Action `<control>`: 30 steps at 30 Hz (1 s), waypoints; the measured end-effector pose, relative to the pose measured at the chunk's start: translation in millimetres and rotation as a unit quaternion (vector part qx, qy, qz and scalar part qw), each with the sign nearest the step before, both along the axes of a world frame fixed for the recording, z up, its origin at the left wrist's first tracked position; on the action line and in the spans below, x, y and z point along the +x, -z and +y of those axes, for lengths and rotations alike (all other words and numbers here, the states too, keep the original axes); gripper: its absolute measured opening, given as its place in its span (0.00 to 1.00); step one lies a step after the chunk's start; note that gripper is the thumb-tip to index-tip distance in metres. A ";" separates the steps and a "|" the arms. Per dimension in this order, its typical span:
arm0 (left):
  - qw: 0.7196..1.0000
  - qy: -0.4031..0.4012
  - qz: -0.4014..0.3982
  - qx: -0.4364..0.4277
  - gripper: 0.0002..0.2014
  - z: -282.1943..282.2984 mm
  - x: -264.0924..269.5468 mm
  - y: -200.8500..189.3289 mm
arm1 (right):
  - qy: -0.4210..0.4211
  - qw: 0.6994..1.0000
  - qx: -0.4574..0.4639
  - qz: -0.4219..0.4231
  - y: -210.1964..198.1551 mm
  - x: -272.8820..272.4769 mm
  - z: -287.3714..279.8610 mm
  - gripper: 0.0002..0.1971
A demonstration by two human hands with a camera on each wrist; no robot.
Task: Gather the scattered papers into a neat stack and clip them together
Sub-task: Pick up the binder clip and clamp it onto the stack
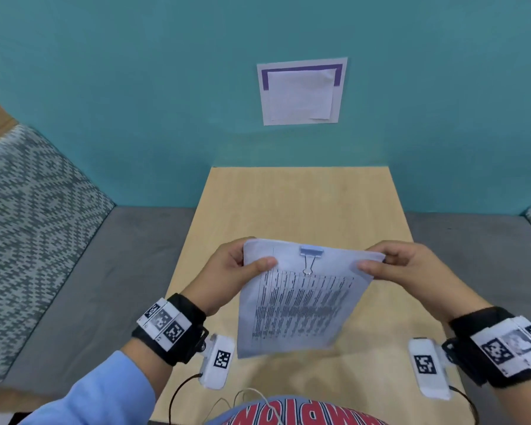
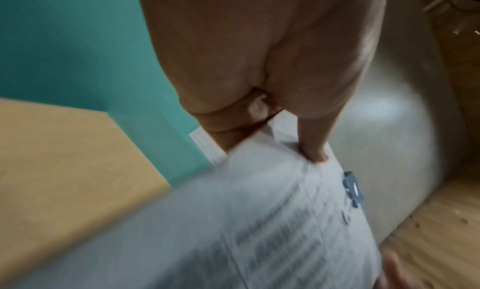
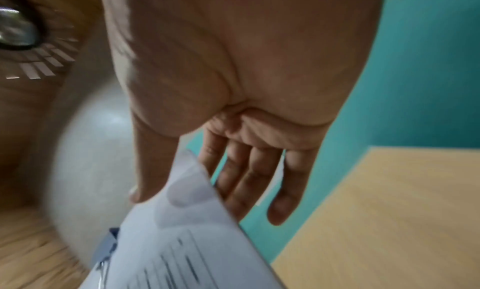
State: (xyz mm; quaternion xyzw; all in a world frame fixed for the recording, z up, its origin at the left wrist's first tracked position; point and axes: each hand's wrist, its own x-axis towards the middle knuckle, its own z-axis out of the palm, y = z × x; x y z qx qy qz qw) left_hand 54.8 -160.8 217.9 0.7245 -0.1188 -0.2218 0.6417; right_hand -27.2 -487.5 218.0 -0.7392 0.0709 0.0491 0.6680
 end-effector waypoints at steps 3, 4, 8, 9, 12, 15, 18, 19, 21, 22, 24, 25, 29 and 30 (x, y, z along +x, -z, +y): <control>0.994 -0.061 0.032 -0.081 0.11 -13.9 8.2 -0.8 | -0.032 0.995 0.072 0.055 35.9 -12.3 4.7 0.30; 0.992 -0.071 0.036 -0.093 0.12 -18.9 12.3 1.4 | -0.036 0.994 0.076 0.067 46.0 -14.3 12.4 0.26; 0.981 -0.132 0.063 -0.130 0.17 -31.3 32.9 11.9 | 0.025 0.994 0.080 0.067 72.5 -12.1 41.8 0.18; 0.979 -0.144 0.080 -0.122 0.18 -30.7 37.2 16.7 | 0.050 0.992 0.093 0.062 77.2 -9.2 44.3 0.17; 0.986 -0.086 0.140 0.006 0.17 -19.4 35.9 45.7 | 0.116 0.980 0.145 0.070 87.0 1.7 43.6 0.19; 0.973 0.002 0.187 0.135 0.12 -6.8 13.8 91.0 | 0.124 0.972 0.163 0.116 101.4 7.8 37.8 0.23; 0.961 -0.008 0.219 0.170 0.10 -1.3 -8.2 134.2 | 0.116 0.962 0.150 0.198 128.1 5.6 37.1 0.26; 0.959 -0.018 0.226 0.169 0.10 -0.7 -10.7 146.8 | 0.118 0.959 0.143 0.214 138.9 4.7 37.9 0.27; 0.959 -0.040 0.230 0.159 0.10 -1.8 -11.1 162.5 | 0.126 0.961 0.120 0.217 158.2 6.5 37.9 0.28; 0.960 -0.052 0.228 0.156 0.10 -2.6 -9.0 169.5 | 0.135 0.963 0.103 0.209 165.3 10.2 37.2 0.28; 0.961 -0.078 0.220 0.146 0.10 -5.0 -3.0 177.4 | 0.151 0.970 0.065 0.180 174.0 21.7 35.9 0.28; 0.962 -0.088 0.217 0.142 0.11 -6.2 0.9 181.6 | 0.155 0.973 0.046 0.165 178.4 28.7 35.3 0.29; 0.955 -0.097 0.223 0.167 0.14 -10.8 17.9 206.8 | 0.152 0.977 -0.029 0.147 202.9 49.2 36.6 0.35; 0.952 -0.094 0.229 0.179 0.15 -11.7 20.8 214.0 | 0.151 0.975 -0.047 0.158 210.1 51.0 38.1 0.35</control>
